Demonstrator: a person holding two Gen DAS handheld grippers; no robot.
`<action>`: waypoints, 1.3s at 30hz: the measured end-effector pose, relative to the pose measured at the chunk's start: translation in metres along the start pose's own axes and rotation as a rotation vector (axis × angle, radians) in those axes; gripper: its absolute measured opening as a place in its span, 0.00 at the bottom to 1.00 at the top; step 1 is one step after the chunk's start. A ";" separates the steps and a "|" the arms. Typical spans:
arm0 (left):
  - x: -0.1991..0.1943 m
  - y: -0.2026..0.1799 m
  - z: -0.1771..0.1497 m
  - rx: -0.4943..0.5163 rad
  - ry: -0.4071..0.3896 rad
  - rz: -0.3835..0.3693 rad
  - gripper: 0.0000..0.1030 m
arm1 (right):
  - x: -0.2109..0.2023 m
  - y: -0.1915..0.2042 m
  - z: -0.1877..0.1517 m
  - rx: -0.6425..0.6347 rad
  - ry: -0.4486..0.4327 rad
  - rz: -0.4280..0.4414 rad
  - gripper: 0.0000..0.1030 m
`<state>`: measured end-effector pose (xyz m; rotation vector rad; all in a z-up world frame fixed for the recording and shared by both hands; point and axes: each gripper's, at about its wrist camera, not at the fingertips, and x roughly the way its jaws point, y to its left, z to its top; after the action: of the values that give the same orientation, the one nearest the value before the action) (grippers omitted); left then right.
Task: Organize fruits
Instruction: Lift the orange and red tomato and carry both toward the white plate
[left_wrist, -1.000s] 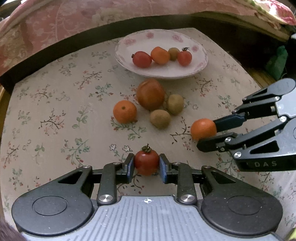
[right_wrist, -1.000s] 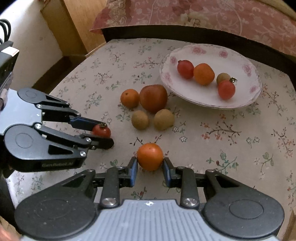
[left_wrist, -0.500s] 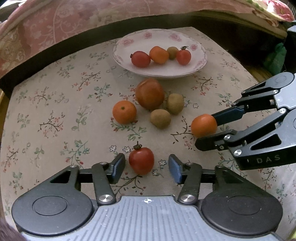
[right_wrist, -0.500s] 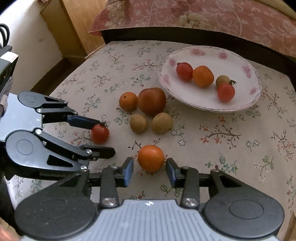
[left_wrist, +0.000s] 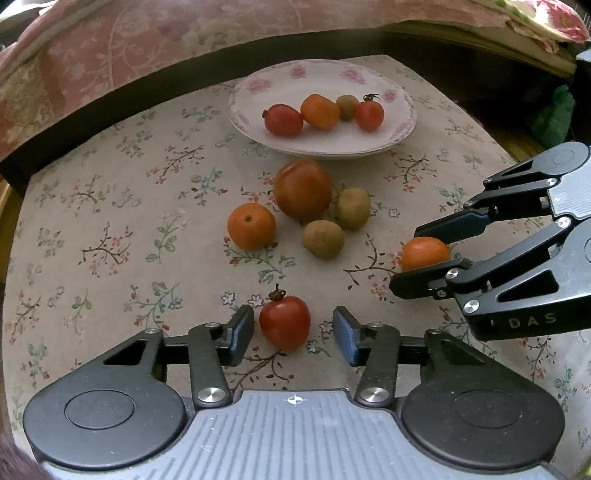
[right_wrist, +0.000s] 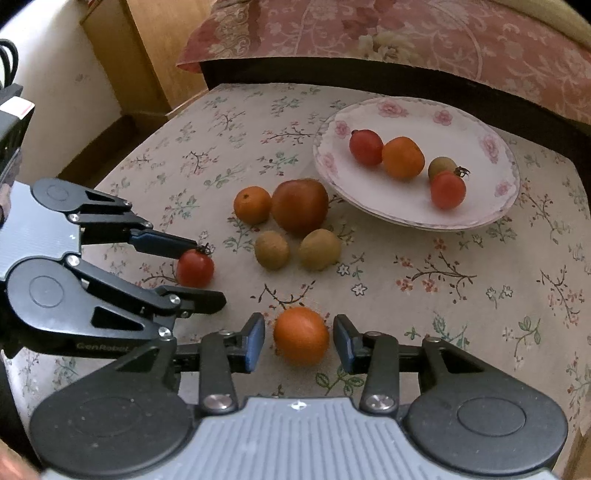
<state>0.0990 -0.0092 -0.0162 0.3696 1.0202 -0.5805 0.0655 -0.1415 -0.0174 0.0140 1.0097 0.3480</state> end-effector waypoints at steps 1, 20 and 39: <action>0.000 0.000 0.000 0.001 0.000 0.000 0.55 | 0.000 0.000 0.000 -0.001 0.000 0.000 0.40; 0.000 0.000 -0.001 0.010 -0.004 0.008 0.56 | -0.009 -0.002 -0.009 0.007 0.019 0.017 0.40; 0.001 -0.003 -0.001 0.028 -0.010 0.017 0.57 | -0.020 -0.001 -0.030 0.021 0.029 -0.002 0.40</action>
<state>0.0969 -0.0112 -0.0172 0.3994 0.9990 -0.5810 0.0313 -0.1524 -0.0175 0.0267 1.0422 0.3369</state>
